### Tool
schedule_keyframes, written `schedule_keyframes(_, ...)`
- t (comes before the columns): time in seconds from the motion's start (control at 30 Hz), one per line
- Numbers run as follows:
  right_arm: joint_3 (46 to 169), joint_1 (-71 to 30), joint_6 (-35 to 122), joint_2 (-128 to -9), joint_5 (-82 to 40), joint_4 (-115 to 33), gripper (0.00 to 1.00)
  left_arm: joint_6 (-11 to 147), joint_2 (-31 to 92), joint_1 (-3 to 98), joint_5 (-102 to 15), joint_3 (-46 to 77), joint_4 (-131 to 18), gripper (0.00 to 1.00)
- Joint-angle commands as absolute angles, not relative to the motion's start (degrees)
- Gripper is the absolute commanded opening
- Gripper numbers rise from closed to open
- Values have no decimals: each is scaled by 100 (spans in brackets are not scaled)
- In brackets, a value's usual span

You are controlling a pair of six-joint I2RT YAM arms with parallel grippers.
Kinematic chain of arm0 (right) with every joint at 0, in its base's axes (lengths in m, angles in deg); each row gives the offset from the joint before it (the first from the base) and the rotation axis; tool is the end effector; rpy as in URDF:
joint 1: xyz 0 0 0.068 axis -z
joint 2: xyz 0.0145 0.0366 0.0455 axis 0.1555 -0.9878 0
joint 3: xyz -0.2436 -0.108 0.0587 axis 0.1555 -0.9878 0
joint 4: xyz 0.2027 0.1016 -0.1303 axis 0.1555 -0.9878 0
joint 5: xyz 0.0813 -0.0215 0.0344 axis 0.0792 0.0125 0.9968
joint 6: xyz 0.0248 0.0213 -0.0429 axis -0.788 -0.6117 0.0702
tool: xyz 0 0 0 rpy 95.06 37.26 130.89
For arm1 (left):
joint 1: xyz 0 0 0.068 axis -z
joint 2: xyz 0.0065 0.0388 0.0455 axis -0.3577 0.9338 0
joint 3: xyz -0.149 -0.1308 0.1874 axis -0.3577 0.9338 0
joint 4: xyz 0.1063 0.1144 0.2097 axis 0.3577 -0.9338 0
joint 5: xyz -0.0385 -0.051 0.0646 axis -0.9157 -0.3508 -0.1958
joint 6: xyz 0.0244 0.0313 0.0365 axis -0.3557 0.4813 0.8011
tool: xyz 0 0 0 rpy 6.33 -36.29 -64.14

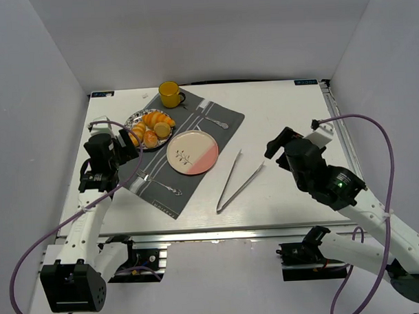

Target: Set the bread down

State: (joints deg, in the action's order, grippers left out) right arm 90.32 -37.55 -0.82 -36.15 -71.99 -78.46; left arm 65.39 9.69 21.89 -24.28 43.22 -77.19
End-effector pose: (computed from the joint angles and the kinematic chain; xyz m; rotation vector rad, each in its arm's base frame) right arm 0.1321 0.1040 0.3633 0.5209 1.8755 0.3492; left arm 0.2156 0.0032 0.2917 -0.3511 2.0337 0.0368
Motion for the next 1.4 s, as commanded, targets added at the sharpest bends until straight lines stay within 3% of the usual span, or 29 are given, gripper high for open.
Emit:
schedule_keyframes(0.0, 9213, -3746, 296, -3558, -7827, -8043, 89, 6528, 865, 2202, -2257, 4235, -7754, 98)
schedule_keyframes(0.4, 8765, -3746, -39, -3637, -7748, -8061, 89, 6528, 909, 2202, -2545, 4262, -7571, 98)
schedule_keyframes(0.53, 9124, -3737, 6, -3831, -8204, -8298, 89, 6528, 961, 2280, -4651, 4236, -7182, 98)
schedule_keyframes(0.7, 9256, -3632, 445, -3804, -8794, -8061, 89, 6748, 812, 3359, -4665, 3946, -7489, 98)
schedule_keyframes(0.8, 9510, -3387, 1057, -3901, -8733, -7624, 89, 6897, 1057, 4457, -3946, 3586, -7953, 98)
schedule_keyframes(1.03, 10820, -1841, 2123, -4779, -6365, -7436, 89, 7099, 2584, 6944, -2381, 3155, -8334, 98)
schedule_keyframes(1.23, 11646, -644, 2642, -5649, -5044, -7726, 89, 7143, 3667, 7684, -2082, 2743, -8421, 98)
schedule_keyframes(1.37, 11332, -240, 2651, -5580, -4559, -7376, 89, 7153, 4248, 7932, -1905, 2496, -8360, 98)
